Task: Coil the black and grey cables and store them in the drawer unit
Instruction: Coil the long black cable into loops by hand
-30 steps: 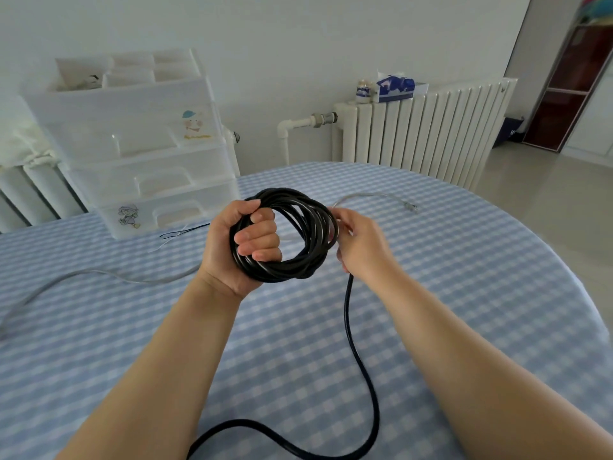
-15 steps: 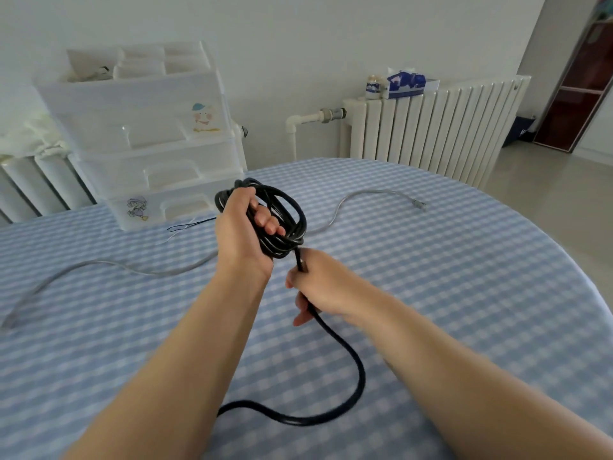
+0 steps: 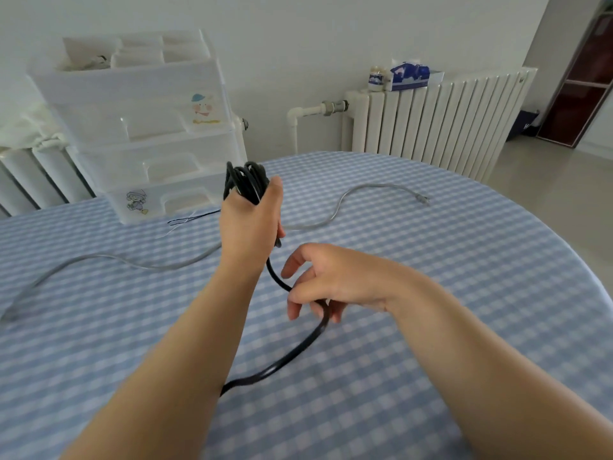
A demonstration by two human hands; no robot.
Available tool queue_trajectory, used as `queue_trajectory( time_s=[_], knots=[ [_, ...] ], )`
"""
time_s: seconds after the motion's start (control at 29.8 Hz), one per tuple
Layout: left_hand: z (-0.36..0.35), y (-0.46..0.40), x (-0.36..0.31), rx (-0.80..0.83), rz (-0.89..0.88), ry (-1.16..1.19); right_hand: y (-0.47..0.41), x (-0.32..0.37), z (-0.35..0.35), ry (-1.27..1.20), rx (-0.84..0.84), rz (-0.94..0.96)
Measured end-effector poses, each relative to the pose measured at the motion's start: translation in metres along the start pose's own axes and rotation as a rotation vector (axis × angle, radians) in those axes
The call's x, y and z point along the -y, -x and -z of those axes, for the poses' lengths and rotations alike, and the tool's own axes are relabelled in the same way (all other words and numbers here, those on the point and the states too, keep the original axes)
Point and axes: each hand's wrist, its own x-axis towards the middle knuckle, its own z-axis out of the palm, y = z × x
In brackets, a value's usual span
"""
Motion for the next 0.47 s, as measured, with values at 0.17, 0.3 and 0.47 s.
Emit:
queue_trajectory(
  time_s=[0.17, 0.3, 0.47],
  knots=[
    [-0.008, 0.006, 0.010, 0.056, 0.081, -0.094, 0.003, -0.003, 0.007, -0.056, 0.078, 0.116],
    [-0.008, 0.004, 0.014, 0.081, 0.244, -0.015, 0.005, -0.008, 0.016, -0.140, 0.155, 0.231],
    [-0.004, 0.002, 0.013, 0.121, 0.381, 0.023, 0.002, -0.008, 0.016, -0.059, -0.007, 0.319]
  ],
)
